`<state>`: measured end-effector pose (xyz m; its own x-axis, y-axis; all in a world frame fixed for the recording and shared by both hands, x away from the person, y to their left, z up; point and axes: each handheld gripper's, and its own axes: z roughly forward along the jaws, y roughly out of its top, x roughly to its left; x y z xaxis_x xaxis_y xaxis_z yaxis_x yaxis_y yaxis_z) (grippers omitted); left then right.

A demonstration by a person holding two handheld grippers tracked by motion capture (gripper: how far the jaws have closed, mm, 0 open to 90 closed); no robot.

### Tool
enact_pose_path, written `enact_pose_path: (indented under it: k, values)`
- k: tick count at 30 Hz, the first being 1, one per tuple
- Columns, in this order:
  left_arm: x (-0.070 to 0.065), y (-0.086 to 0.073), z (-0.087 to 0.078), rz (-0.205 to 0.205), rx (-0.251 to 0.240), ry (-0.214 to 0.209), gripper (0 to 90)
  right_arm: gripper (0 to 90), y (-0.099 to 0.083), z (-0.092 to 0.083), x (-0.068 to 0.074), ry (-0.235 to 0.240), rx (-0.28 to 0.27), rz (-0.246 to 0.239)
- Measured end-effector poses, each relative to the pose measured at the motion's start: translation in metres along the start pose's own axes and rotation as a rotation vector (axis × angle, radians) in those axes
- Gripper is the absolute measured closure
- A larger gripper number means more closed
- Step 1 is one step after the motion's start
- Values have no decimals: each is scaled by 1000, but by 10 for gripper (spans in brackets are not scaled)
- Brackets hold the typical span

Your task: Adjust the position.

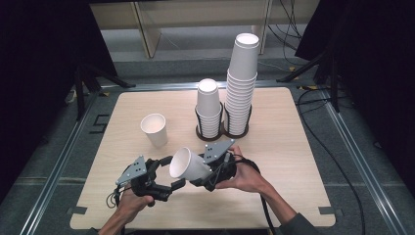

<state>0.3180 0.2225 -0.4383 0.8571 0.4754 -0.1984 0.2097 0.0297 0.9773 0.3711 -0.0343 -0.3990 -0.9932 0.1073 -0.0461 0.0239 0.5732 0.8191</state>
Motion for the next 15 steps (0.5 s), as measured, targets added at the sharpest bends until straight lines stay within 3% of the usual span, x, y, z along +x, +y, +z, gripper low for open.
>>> enact_pose_path:
  k: [6, 9, 13, 15]
  values:
    - [-5, 0, 4, -7, -17, 8, 61, 216, 1, 11, 6, 22, -18, 19]
    - [-5, 0, 3, -8, -21, 15, 45, 216, 1, 13, 8, 25, -31, 60]
    - [-4, 0, 3, -13, -26, 20, 57, 214, 0, 21, 7, 34, -51, 39]
    - [-4, 0, 3, -7, -24, 24, 58, 214, -1, 24, 9, 46, -45, 55]
